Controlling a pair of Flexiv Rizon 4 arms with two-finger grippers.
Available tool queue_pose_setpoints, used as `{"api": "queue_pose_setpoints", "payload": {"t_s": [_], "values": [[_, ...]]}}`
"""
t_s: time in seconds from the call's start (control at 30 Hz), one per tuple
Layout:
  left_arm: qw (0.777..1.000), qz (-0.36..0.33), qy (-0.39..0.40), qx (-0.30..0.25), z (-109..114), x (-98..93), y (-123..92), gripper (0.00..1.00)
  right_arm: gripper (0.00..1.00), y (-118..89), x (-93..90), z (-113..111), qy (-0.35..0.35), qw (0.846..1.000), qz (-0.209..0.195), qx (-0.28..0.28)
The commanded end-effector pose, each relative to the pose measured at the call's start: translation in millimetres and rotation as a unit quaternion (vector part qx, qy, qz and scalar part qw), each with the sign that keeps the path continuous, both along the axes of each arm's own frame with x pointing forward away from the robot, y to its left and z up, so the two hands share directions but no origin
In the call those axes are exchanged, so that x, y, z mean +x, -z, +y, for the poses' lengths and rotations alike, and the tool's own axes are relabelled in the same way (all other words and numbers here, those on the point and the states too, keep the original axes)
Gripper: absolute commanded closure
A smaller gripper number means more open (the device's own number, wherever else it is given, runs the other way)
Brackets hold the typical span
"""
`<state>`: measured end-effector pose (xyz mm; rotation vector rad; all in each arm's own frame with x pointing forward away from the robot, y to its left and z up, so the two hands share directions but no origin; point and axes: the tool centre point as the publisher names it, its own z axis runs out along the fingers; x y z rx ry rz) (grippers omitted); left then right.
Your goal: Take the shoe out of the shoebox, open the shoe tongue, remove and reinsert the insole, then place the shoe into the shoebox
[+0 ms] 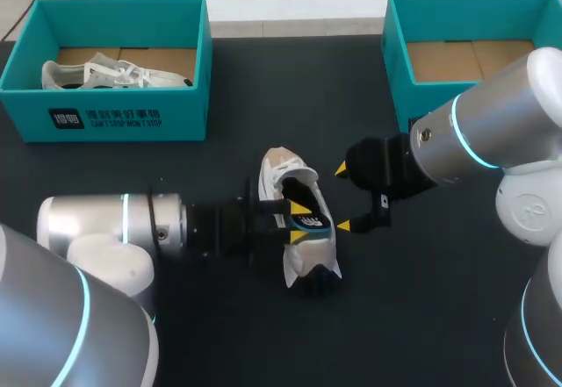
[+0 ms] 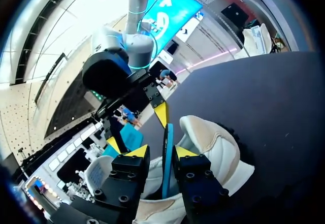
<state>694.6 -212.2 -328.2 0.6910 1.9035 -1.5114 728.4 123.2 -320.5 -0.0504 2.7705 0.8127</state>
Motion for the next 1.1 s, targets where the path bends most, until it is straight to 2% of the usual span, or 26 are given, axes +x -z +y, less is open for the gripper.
{"api": "queue_pose_setpoints", "payload": {"t_s": [0.03,0.13,0.17,0.23,0.57,0.7,0.73,0.8,0.97,1.0,1.1], "values": [[1.0,-0.004,-0.009,0.001,1,-9.9,-5,0.71,0.0,0,-1.5,0,0.0,1.0,-0.001,0.001],[1.0,-0.003,-0.01,0.0,1,-12.0,-5,0.73,0.0,0,-1.5,0,0.0,1.0,-0.001,0.001],[1.0,-0.001,-0.009,0.0,0,-12.3,-4,0.78,0.0,0,-1.5,0,0.0,1.0,-0.001,0.001],[1.0,0.004,-0.007,0.0,-1,-11.1,1,1.0,0.0,0,-1.5,0,0.0,1.0,-0.001,0.001],[1.0,0.028,-0.011,-0.001,2,0.8,21,1.0,0.0,0,-1.5,0,0.0,1.0,-0.001,0.001],[0.999,0.031,-0.008,-0.006,2,-2.5,16,1.0,0.0,0,-1.5,0,0.0,1.0,-0.001,0.001],[0.999,0.029,-0.009,-0.008,2,-4.6,11,0.84,0.0,0,-1.5,0,0.0,1.0,-0.001,0.001],[1.0,0.028,-0.007,-0.008,3,-7.0,5,0.61,0.0,0,-1.5,0,0.0,1.0,-0.001,0.001],[1.0,0.024,-0.006,-0.014,6,-10.6,-13,0.5,0.0,0,-1.5,0,0.0,1.0,-0.001,0.001],[1.0,0.025,-0.005,-0.016,7,-11.0,-16,0.44,0.0,0,-1.5,0,0.0,1.0,-0.001,0.001],[1.0,0.024,-0.003,-0.013,8,-11.8,-24,0.42,0.0,0,-1.5,0,0.0,1.0,-0.001,0.001]]}}
